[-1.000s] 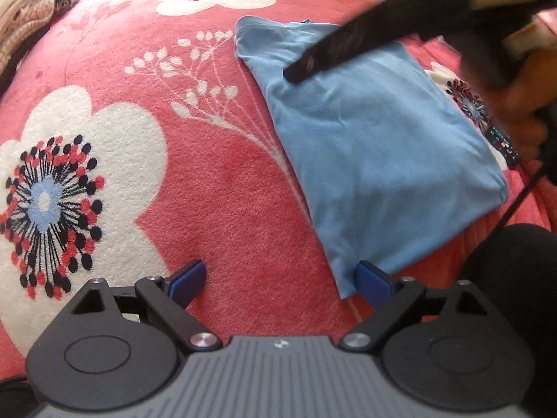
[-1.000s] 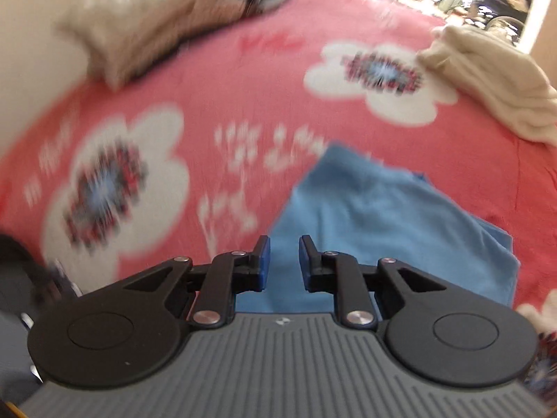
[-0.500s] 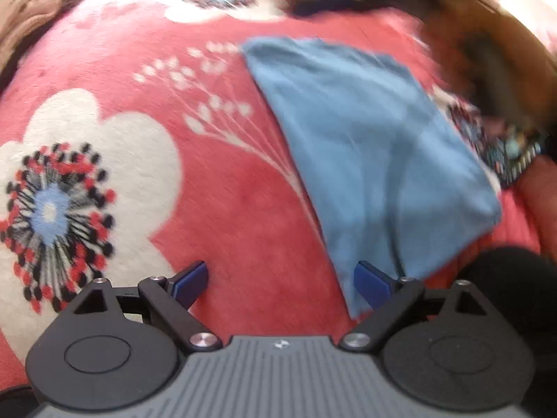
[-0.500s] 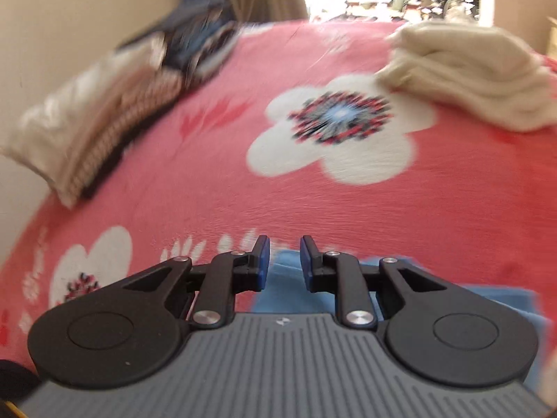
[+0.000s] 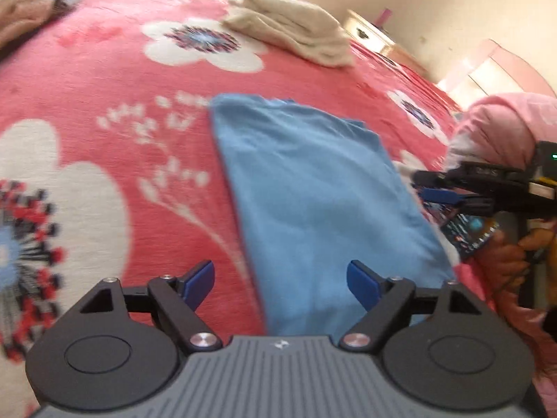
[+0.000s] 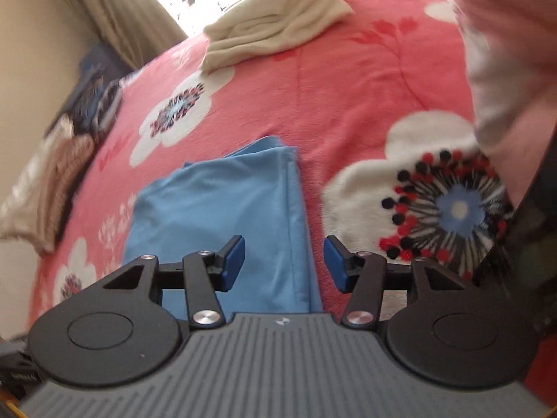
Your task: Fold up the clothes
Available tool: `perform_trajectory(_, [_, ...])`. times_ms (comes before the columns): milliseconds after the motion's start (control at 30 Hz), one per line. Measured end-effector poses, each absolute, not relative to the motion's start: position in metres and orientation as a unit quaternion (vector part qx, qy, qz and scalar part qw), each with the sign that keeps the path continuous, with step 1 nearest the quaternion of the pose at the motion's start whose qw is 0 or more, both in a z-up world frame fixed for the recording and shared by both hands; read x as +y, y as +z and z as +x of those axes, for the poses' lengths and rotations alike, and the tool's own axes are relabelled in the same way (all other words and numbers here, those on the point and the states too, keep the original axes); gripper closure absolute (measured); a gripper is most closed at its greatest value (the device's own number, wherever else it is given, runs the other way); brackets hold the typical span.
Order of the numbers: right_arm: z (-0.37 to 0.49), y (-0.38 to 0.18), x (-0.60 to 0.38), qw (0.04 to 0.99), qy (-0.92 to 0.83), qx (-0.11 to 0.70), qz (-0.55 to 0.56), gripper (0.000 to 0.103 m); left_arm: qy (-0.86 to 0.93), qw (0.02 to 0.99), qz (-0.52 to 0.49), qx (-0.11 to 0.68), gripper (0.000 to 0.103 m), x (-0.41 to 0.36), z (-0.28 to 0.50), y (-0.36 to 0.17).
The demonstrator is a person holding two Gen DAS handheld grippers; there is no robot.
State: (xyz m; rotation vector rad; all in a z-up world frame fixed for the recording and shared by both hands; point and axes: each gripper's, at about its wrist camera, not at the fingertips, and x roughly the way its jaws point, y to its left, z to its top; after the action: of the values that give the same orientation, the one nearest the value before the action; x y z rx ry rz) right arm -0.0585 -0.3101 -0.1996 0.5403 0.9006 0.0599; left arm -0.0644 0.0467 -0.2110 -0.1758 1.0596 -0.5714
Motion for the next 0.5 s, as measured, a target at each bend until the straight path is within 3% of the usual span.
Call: perform_trajectory(500, [-0.038, -0.245, -0.328, 0.806, 0.107, 0.422, 0.400, 0.049, -0.319, 0.802, -0.142, 0.484, 0.028, 0.042, -0.009, -0.236])
